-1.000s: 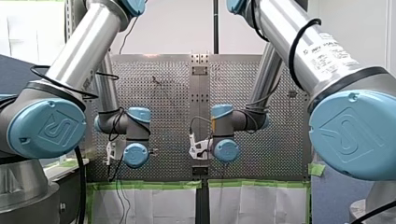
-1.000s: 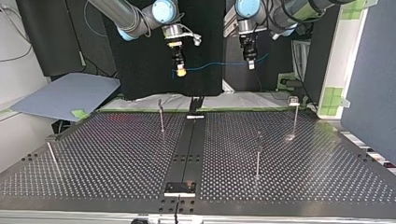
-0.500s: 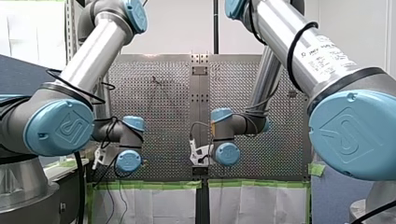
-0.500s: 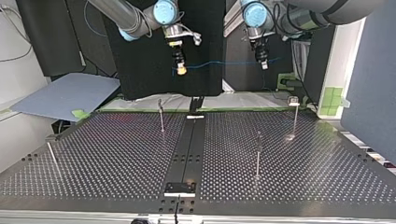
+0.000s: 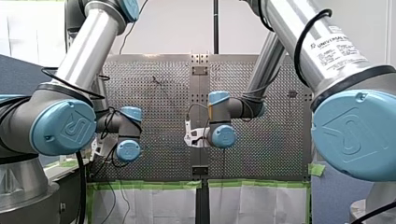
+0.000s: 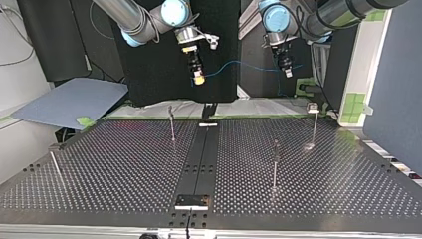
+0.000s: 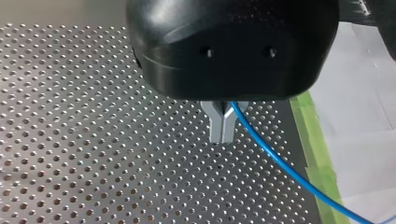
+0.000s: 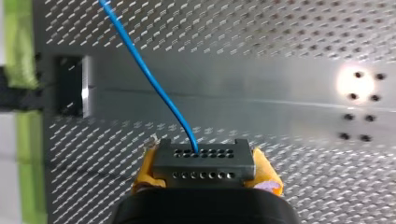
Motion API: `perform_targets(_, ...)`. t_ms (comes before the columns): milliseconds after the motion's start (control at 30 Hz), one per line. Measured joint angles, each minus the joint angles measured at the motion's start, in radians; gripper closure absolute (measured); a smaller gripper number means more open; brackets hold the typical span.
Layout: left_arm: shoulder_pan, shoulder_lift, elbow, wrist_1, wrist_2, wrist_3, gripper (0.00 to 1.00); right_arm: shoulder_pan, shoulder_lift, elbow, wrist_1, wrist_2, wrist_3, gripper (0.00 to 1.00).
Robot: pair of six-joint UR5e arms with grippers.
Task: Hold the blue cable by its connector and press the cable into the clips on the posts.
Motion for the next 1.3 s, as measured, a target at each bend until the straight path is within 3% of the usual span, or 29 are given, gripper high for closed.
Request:
perform_targets(333,-0.028,0.079,0.000,-0.078,0.002,-0.067,0.98,-0.005,-0.088,-0.056,0.071,-0.013,0.011,1.00)
perform_targets(733,-0.036,0.183,0.049,-0.183,0.025,-0.155,0.98,-0.001,-0.196,-0.119,0.136,-0.021,0.005,1.00)
perform_targets(1000,-0.034,0.250,0.108,-0.250,0.039,-0.215,0.98,0.000,-0.211,-0.133,0.159,-0.024,0.001,1.00)
perform_targets(1300,-0.025,0.325,0.121,-0.325,0.066,-0.264,0.98,0.000,-0.212,-0.134,0.169,-0.027,0.008,1.00)
